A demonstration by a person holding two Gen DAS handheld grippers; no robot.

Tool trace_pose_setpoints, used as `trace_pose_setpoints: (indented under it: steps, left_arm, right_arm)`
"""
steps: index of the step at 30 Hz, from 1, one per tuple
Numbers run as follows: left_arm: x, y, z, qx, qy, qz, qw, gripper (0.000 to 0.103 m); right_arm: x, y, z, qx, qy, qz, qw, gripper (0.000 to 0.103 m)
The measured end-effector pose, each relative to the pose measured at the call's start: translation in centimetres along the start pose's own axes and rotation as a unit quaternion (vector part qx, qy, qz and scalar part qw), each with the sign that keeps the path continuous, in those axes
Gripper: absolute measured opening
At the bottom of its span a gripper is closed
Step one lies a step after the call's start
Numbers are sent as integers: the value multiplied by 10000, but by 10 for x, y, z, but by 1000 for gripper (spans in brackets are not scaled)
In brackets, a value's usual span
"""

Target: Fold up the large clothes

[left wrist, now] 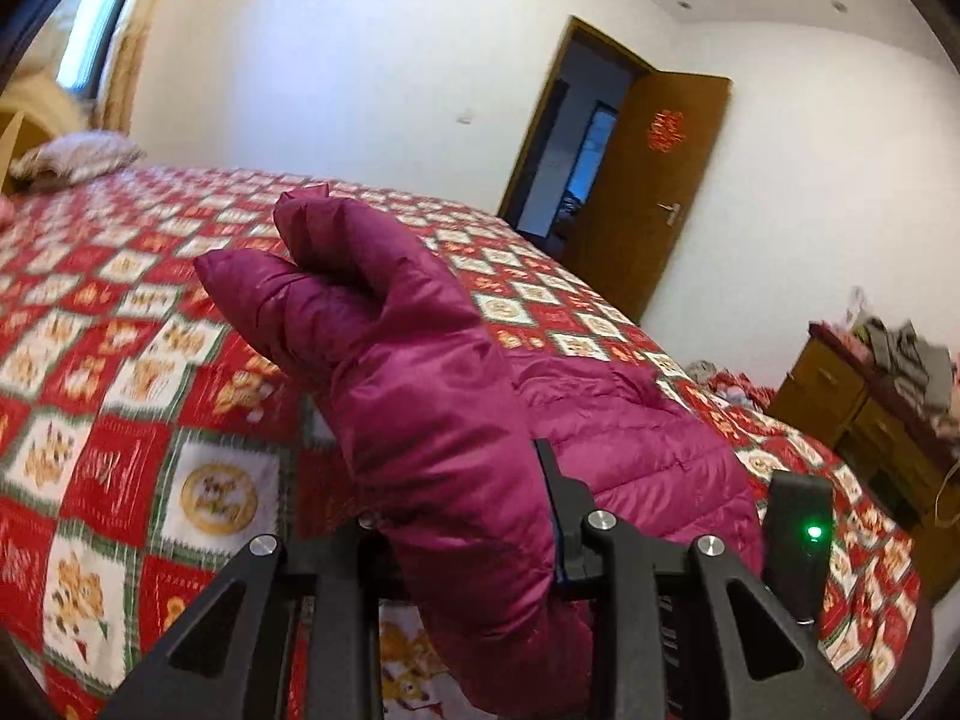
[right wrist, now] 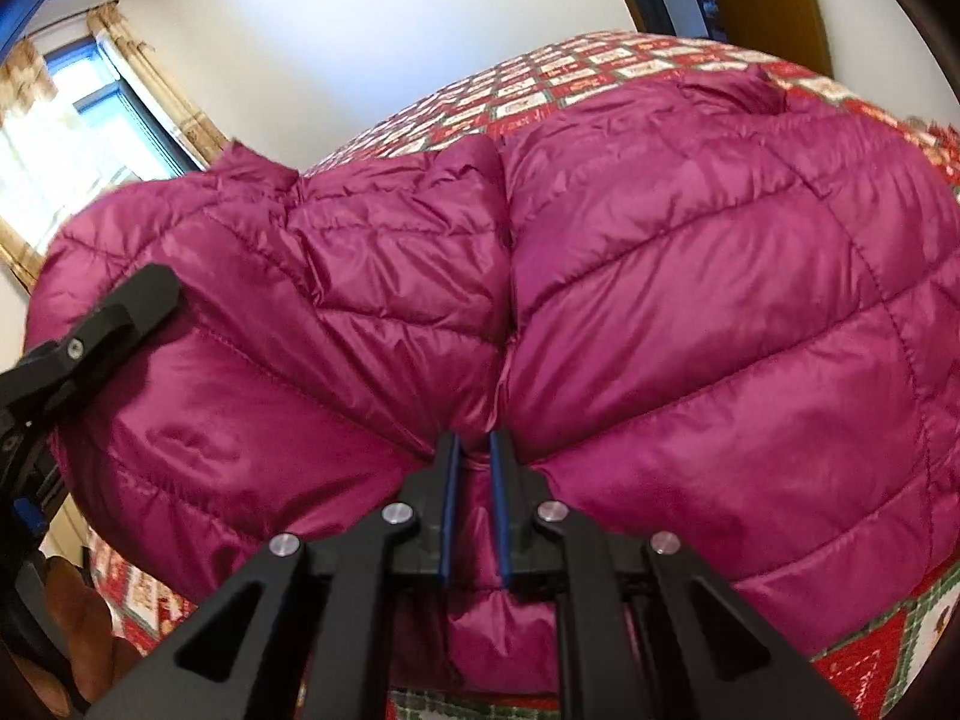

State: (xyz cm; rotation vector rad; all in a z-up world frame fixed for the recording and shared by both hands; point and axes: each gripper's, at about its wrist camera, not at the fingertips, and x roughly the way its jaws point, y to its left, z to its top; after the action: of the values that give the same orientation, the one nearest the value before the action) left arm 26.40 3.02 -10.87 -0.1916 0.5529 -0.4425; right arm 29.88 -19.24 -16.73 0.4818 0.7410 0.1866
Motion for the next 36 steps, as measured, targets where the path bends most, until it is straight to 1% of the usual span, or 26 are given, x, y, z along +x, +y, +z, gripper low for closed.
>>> trace_pose_setpoints:
  steps: [1, 6, 9, 12, 14, 16, 18, 20, 23, 26, 29, 32, 35, 36]
  left_arm:
    - [1, -5, 1, 94, -6, -11, 10000, 29]
    - [9, -28, 5, 549, 22, -31, 9985, 29]
    - [14, -46, 8, 940, 32, -22, 9956, 29]
    - [21, -64, 9, 1288, 58, -28, 9916, 29]
    - [28, -77, 7, 1573, 100, 7, 9875, 29]
    - [36, -85, 4, 1718, 158, 7, 9850, 29]
    - [46, -95, -1, 1846, 279, -70, 9824, 29]
    - [51, -104, -5, 1956, 361, -146, 9799, 29]
    - [61, -120, -13, 2161, 480, -231, 9749, 29]
    - [71, -134, -22, 2235, 646, -311, 9721, 29]
    - [84, -148, -33, 2363, 818, -357, 9676, 29]
    - [97, -159, -45, 2504, 961, -378, 9626, 29]
    - [109, -162, -54, 2473, 1095, -453, 9617, 29]
    - [113, -164, -57, 2500, 1118, -468, 9606, 29]
  right_arm:
    - [0, -1, 0, 40, -42, 34, 10000, 13]
    - [-1, -6, 3, 89, 64, 213, 9997, 13]
    - [-6, -19, 7, 324, 168, 513, 9980, 13]
    - [-19, -29, 9, 453, 112, 624, 9970, 13]
    - [-35, -36, 11, 370, -92, 499, 9980, 14]
    - [-52, -45, 12, 369, -265, 378, 9983, 14]
    - [-67, -60, 11, 489, -420, 297, 9975, 14]
    - [-86, -76, 10, 616, -600, 167, 9962, 18]
    - [-107, -94, 4, 712, -776, -69, 9944, 18]
    - [-119, -109, -1, 827, -836, -276, 9927, 18]
    - [-125, -121, -5, 988, -858, -384, 9907, 18]
    - [-132, -129, -9, 1123, -816, -405, 9895, 18]
    - [-141, -132, -6, 1161, -905, -365, 9884, 18]
    - [-142, -132, -2, 1130, -936, -388, 9884, 26]
